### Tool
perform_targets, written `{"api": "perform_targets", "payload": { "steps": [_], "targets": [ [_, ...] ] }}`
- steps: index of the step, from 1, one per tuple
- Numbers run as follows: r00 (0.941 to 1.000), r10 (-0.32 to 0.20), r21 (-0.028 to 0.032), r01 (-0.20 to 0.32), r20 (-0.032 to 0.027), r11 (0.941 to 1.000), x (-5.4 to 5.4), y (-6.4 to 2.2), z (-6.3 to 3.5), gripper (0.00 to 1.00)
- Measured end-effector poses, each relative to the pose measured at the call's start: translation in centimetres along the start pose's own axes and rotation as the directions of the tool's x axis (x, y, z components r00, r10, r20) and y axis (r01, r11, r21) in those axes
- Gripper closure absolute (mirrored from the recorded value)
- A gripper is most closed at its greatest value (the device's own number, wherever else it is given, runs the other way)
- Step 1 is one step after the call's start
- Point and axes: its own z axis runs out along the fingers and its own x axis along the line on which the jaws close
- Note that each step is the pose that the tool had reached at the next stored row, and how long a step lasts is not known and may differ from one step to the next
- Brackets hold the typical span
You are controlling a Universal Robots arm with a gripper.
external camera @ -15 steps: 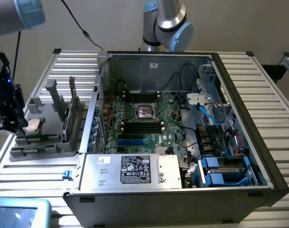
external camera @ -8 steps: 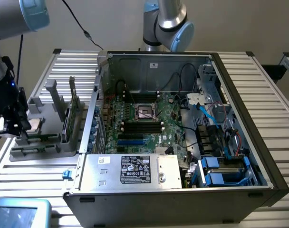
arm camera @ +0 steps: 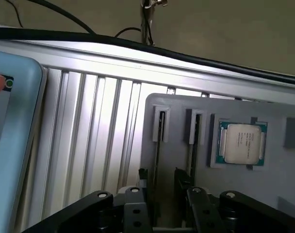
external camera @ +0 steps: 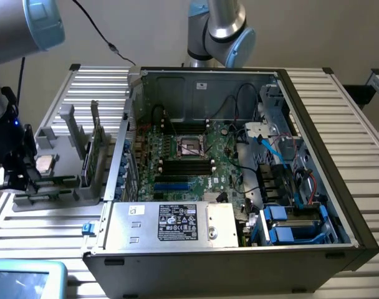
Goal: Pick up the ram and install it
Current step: 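Pick up the ram and move it above insertion slot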
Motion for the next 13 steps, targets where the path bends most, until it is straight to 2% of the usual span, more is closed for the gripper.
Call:
{"api": "perform_targets", "payload": {
  "steps": [6,13],
  "targets": [
    [0.9999,0.014,0.0010,-0.014,0.0027,0.9999,0.15,-0.24,0.38,0.65],
    [0.9965,0.084,0.0043,-0.084,0.0061,0.9965,0.18,-0.31,0.86,0.65]
  ]
}}
